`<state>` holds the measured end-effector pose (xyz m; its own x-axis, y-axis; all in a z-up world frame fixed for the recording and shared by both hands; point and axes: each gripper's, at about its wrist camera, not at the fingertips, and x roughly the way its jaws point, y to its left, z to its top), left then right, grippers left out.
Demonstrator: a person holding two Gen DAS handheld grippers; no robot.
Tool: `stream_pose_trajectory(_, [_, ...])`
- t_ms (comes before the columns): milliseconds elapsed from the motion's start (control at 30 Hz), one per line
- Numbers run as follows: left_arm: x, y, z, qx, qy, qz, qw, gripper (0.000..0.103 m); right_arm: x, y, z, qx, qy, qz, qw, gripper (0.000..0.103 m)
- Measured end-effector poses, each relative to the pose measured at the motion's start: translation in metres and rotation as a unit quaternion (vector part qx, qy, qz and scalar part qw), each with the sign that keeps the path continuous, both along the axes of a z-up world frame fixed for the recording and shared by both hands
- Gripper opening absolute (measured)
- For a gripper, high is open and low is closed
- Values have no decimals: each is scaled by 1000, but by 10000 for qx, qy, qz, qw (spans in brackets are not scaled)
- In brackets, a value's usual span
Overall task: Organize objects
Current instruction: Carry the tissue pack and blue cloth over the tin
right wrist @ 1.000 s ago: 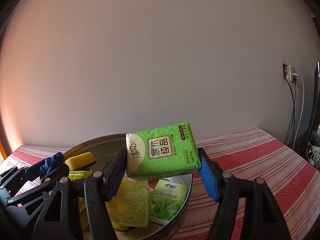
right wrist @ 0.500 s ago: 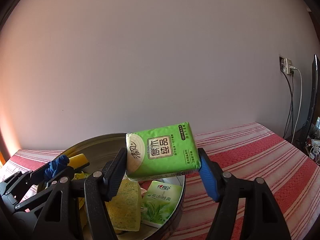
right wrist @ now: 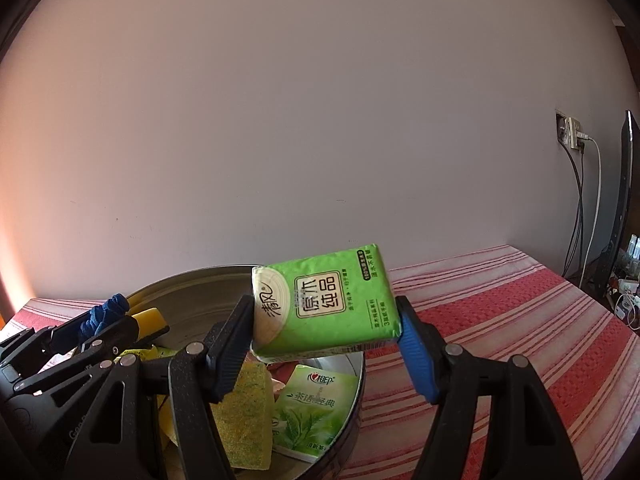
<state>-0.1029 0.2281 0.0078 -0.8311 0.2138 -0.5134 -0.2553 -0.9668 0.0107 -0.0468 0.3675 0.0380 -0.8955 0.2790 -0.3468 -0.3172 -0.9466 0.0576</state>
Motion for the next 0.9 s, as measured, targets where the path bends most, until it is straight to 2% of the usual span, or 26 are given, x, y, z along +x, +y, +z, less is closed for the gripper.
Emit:
stream_pose_trajectory(333, [-18,7,-9,-57,-279,90,9996,38,-12,-8,-6,37,-275,110,9996,70])
stream_pose_trajectory(400, [-19,9,-10,-98,-278,84,9995,38,-5,-22,-4,1,-286,142,9995,70])
stream_pose_trajectory(733, [-49,24,-24,-221,-472,169,9985,38,-23,-18,-6,-189,-490,348,9980,70])
stream_pose_trajectory(900, [-66,31,-31,-259,-755,174,9967,40,-33,-21,-12,-586,-789,780,9921,70])
